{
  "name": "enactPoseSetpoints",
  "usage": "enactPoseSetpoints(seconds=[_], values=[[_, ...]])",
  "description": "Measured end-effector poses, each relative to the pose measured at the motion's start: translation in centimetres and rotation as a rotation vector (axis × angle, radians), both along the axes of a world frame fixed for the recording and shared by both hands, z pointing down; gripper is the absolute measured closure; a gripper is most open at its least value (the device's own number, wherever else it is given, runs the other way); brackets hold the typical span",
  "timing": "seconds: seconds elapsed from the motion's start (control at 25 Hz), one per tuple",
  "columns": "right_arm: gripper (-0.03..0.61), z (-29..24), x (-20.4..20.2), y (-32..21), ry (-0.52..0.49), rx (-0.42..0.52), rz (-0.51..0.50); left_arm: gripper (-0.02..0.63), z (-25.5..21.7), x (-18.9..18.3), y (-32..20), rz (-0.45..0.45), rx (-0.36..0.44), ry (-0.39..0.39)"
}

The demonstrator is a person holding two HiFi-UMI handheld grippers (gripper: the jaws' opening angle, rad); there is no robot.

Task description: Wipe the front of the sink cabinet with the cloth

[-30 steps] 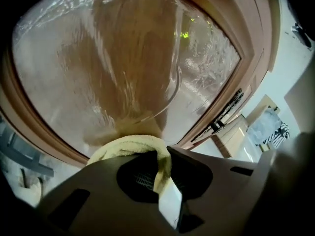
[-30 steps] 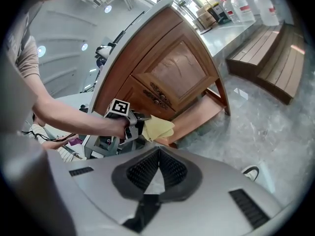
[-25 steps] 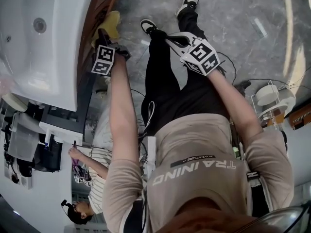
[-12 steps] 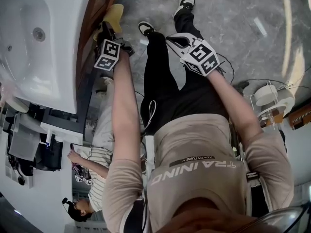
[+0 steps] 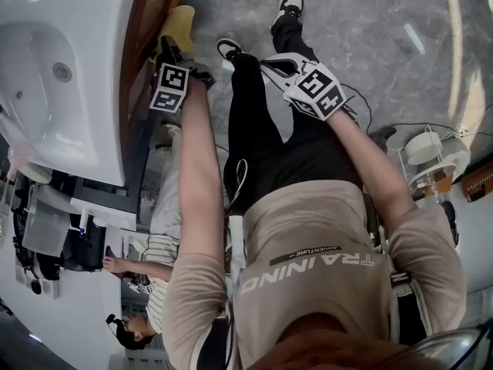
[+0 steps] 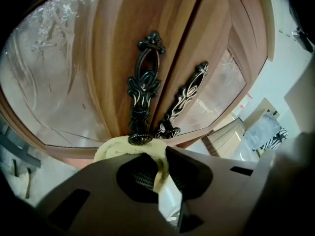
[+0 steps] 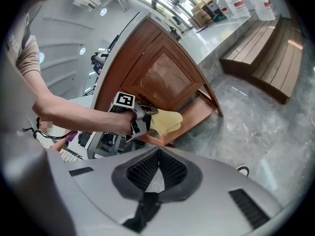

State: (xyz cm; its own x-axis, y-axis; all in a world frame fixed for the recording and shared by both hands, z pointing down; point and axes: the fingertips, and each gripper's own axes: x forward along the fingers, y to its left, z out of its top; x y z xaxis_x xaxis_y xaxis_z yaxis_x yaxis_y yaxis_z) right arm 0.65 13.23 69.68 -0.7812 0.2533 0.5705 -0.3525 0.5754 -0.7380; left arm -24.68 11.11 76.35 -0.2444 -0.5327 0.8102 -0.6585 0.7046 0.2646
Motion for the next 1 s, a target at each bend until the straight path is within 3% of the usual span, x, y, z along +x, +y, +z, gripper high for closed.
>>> enactPoseSetpoints(seconds=[0.2, 0.4, 0.64, 1.0], values=[[0.566, 0.3, 1.2, -1.9, 0.003, -0.002, 0.017, 0.574, -0.1, 1.2, -2.6, 0.005, 0.014, 0.000], [0.566, 0.2, 1.7, -3.2, -0.001, -0.006, 0.031, 0.574, -0.1, 1.8, -4.3, -0.056, 0.030, 0.020], [0.566, 0.2, 2.6, -4.7, -0.008, -0.011, 0.040, 0.574, -1.5, 3.8, -9.8, 0.089, 0.073, -0.019], [0.566, 0.2, 4.0, -8.2, -0.010, -0.006, 0.072, 0.574, -1.5, 5.6, -16.1, 0.153, 0.098, -0.018]])
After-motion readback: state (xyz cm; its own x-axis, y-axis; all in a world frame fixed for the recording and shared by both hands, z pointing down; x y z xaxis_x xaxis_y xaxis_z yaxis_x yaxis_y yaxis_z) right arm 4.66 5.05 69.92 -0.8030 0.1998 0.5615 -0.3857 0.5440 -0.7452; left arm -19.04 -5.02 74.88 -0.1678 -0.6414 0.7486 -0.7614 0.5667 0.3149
